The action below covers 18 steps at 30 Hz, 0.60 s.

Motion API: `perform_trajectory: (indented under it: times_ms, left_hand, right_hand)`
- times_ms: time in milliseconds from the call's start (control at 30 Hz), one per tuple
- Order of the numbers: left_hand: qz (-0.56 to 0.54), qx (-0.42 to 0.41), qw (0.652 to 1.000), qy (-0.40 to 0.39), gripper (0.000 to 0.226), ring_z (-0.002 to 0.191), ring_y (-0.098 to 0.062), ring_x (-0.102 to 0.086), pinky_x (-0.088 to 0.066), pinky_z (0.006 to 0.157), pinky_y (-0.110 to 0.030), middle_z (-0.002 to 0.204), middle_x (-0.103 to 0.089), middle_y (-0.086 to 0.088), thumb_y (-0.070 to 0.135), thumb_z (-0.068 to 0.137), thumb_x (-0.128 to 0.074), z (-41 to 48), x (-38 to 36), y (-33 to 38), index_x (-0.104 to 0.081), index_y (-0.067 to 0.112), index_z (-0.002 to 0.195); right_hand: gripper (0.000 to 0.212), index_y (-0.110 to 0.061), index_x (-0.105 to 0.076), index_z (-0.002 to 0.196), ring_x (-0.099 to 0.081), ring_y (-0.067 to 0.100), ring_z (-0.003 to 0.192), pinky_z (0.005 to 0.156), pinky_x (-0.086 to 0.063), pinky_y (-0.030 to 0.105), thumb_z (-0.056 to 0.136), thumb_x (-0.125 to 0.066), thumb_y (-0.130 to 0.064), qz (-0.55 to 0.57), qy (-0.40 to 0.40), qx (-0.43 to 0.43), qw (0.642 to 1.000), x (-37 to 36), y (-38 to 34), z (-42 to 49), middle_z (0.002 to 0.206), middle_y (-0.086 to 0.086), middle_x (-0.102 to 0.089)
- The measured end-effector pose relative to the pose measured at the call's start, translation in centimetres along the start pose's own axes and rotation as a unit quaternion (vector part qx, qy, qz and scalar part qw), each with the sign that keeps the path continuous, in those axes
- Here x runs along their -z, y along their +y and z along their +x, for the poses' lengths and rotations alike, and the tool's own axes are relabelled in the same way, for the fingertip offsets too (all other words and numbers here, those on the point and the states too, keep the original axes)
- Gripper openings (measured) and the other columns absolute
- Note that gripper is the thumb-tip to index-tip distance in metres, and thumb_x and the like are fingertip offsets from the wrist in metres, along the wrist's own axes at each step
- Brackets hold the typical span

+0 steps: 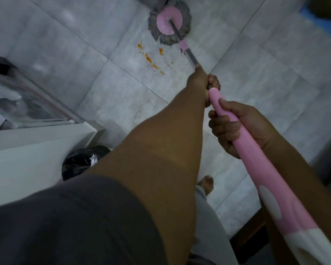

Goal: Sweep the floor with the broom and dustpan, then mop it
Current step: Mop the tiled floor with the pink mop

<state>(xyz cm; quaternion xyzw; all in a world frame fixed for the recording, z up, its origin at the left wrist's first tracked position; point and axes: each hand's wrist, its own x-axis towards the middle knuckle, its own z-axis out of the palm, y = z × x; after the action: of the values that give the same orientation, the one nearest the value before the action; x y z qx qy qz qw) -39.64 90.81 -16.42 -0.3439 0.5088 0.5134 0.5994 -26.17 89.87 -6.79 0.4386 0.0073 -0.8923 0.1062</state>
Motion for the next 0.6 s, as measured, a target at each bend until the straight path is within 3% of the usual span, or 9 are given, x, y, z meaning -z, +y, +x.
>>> perform_trajectory:
  times_ms: [233,433,600]
  left_hand:
    - [-0.019,0.009,1.000,-0.017,0.049,0.027,-0.007,-0.026,-0.022,0.034,-0.010,0.042,-0.031,0.005,0.054,0.102,-0.038,-2.5,1.2,-9.5,-0.037,0.015,0.071]
    - [0.001,0.020,1.000,-0.003,0.049,0.028,-0.008,-0.026,-0.024,0.034,-0.009,0.050,-0.031,0.004,0.053,0.102,-0.037,-6.7,3.0,-20.1,-0.040,0.014,0.073]
    - [0.010,0.031,0.999,0.025,0.050,0.028,-0.009,-0.026,-0.024,0.034,-0.010,0.049,-0.031,0.003,0.053,0.102,-0.038,-9.5,4.7,-24.4,-0.040,0.014,0.072]
  right_hand:
    - [0.058,-0.006,-0.053,0.090,-0.042,0.003,0.034,0.032,-0.036,0.012,0.091,-0.043,-0.063,0.048,-0.024,0.007,0.999,6.5,5.9,-5.3,0.056,-0.006,-0.045]
    - [0.040,-0.008,-0.054,0.085,-0.041,0.002,0.032,0.030,-0.036,0.013,0.086,-0.058,-0.048,-0.003,0.026,-0.019,0.999,11.2,12.6,-12.5,0.052,-0.006,-0.045]
    - [0.034,-0.009,-0.052,0.081,-0.040,0.003,0.032,0.029,-0.036,0.014,0.087,-0.057,-0.041,-0.002,0.051,-0.051,0.997,12.3,16.1,-15.8,0.051,-0.005,-0.044]
